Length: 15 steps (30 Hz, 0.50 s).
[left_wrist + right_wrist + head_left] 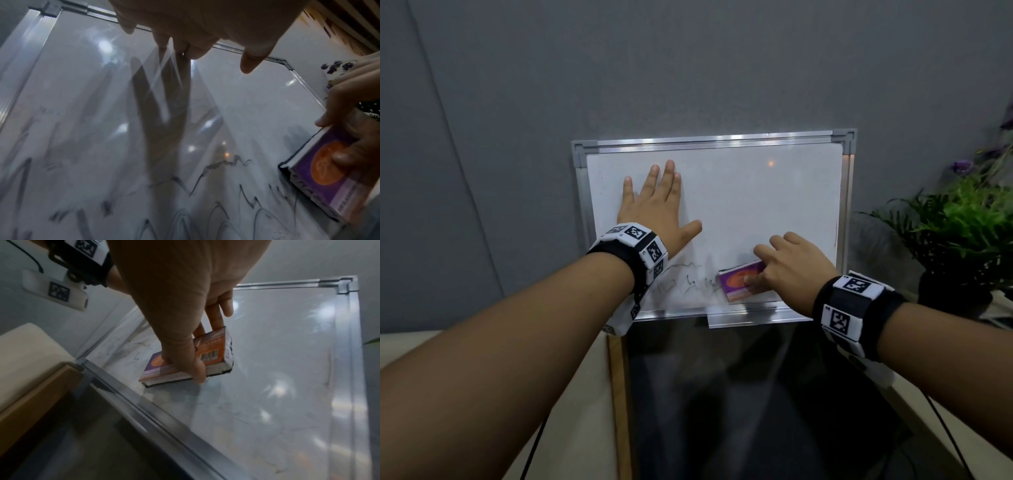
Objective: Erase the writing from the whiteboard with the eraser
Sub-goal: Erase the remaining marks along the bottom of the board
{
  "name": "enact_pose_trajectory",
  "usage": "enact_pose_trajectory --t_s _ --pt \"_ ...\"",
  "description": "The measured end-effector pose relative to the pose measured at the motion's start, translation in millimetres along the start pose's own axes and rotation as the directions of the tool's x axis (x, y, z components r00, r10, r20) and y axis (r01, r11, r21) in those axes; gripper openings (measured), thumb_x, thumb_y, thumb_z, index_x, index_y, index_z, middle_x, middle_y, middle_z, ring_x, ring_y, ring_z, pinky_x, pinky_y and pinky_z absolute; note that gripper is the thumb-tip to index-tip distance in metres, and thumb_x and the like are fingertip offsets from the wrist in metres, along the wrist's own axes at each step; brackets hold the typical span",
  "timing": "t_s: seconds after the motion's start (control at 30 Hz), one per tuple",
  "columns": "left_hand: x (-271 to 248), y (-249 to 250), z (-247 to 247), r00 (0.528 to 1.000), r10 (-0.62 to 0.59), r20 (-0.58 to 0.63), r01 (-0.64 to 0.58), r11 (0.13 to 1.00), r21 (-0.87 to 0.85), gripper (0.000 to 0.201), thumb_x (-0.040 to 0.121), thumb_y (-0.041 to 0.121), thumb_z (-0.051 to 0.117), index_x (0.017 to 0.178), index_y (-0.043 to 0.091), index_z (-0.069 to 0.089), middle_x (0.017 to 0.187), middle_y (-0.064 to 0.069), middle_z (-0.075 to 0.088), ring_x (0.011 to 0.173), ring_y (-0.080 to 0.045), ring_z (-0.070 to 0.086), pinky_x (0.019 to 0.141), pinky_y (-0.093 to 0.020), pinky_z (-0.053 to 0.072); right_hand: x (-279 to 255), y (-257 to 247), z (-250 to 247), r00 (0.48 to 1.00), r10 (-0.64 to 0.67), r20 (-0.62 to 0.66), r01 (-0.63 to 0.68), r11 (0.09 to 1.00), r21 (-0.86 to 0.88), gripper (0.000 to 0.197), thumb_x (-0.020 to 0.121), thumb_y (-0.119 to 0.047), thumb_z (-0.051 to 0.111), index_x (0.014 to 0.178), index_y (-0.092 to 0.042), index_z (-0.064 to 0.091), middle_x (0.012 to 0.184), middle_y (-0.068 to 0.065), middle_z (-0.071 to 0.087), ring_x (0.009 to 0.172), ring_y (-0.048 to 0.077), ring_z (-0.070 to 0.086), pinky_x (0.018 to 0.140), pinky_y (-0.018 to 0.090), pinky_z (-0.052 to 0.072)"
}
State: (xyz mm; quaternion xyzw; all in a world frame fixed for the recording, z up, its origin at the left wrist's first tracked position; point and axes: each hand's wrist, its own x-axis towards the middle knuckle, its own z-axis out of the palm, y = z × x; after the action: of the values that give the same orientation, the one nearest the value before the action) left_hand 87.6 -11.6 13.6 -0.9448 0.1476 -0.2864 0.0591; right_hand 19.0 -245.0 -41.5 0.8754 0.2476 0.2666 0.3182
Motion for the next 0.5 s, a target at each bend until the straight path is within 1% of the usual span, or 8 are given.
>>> enact_pose_trajectory --t_s 0.03,0.1,0.2,0.23,0.3,0.37,0.43,0.5 --pt "0 0 0 1.0 0.0 -0.002 0.0 1.0 -0.004 0.088 0.088 0.068 0.023 0.153 0.017 -0.009 0.158 0.002 -0.022 0.147 -0.019 -0.014 0.117 -0.053 -0.004 -2 4 -1 1.0 0.015 -0.001 -0.015 1.0 -0.003 0.031 0.076 -0.026 0.071 0.098 -0.048 0.068 0.077 0.001 0.049 0.065 0.025 0.046 0.061 0.036 0.029" --pt "0 -1 1 1.0 0.003 -0.01 -0.003 1.0 -0.007 0.088 0.088 0.067 0.023 0.153 0.017 -0.009 0.158 0.001 -0.022 0.147 -0.019 -0.014 0.117 -0.053 -0.004 -3 13 -6 0.997 0.076 -0.019 -0.076 0.997 0.001 0.035 0.078 -0.023 0.069 0.102 -0.049 0.067 0.078 0.002 0.048 0.066 0.026 0.045 0.061 0.036 0.027" --pt "0 -2 3 1.0 0.013 -0.023 -0.014 1.0 -0.015 0.088 0.088 0.066 0.025 0.153 0.017 -0.009 0.158 0.002 -0.023 0.146 -0.02 -0.015 0.117 -0.053 -0.004 1 15 -14 0.985 0.155 -0.081 -0.154 0.988 0.023 0.04 0.081 -0.018 0.06 0.108 -0.047 0.066 0.079 0.004 0.047 0.068 0.027 0.045 0.063 0.036 0.023" --pt "-2 -4 3 1.0 0.015 -0.027 -0.016 1.0 -0.022 0.087 0.088 0.066 0.025 0.153 0.017 -0.009 0.158 0.002 -0.023 0.146 -0.02 -0.015 0.117 -0.052 -0.004 4 10 -14 0.983 0.155 -0.093 -0.153 0.988 0.028 0.039 0.081 -0.019 0.058 0.109 -0.045 0.066 0.08 0.004 0.047 0.068 0.027 0.045 0.063 0.036 0.024" --pt "-6 -9 6 1.0 0.007 -0.028 -0.009 0.999 -0.046 0.087 0.088 0.065 0.025 0.152 0.019 -0.01 0.157 0.003 -0.025 0.146 -0.021 -0.016 0.117 -0.051 -0.005 9 -4 -12 0.989 0.122 -0.078 -0.12 0.992 0.035 0.035 0.079 -0.021 0.056 0.103 -0.044 0.068 0.078 0.003 0.047 0.067 0.026 0.045 0.062 0.036 0.023" --pt "-14 -19 12 1.0 -0.01 -0.019 0.009 0.999 -0.051 0.087 0.088 0.066 0.025 0.152 0.02 -0.012 0.156 0.002 -0.028 0.146 -0.022 -0.018 0.118 -0.051 -0.004 12 -14 -4 0.997 0.06 -0.037 -0.059 0.998 0.032 0.032 0.074 -0.021 0.066 0.095 -0.046 0.07 0.074 0.001 0.046 0.064 0.025 0.044 0.061 0.035 0.019" --pt "-24 -33 20 1.0 -0.029 -0.012 0.029 0.999 -0.028 0.088 0.088 0.066 0.025 0.151 0.019 -0.014 0.155 0.001 -0.031 0.145 -0.022 -0.02 0.118 -0.051 -0.004 10 -16 3 1.0 0.012 -0.013 -0.011 1.0 0.021 0.036 0.068 -0.023 0.076 0.093 -0.049 0.07 0.073 0.0 0.045 0.063 0.024 0.043 0.061 0.035 0.018" --pt "-33 -47 27 0.999 -0.054 -0.002 0.054 0.998 -0.011 0.089 0.087 0.066 0.025 0.151 0.019 -0.015 0.155 0.001 -0.032 0.145 -0.022 -0.021 0.117 -0.051 -0.004 5 -9 2 0.999 0.021 -0.025 -0.021 1.0 0.016 0.039 0.071 -0.022 0.073 0.097 -0.05 0.069 0.075 0.001 0.046 0.064 0.025 0.044 0.061 0.035 0.021"
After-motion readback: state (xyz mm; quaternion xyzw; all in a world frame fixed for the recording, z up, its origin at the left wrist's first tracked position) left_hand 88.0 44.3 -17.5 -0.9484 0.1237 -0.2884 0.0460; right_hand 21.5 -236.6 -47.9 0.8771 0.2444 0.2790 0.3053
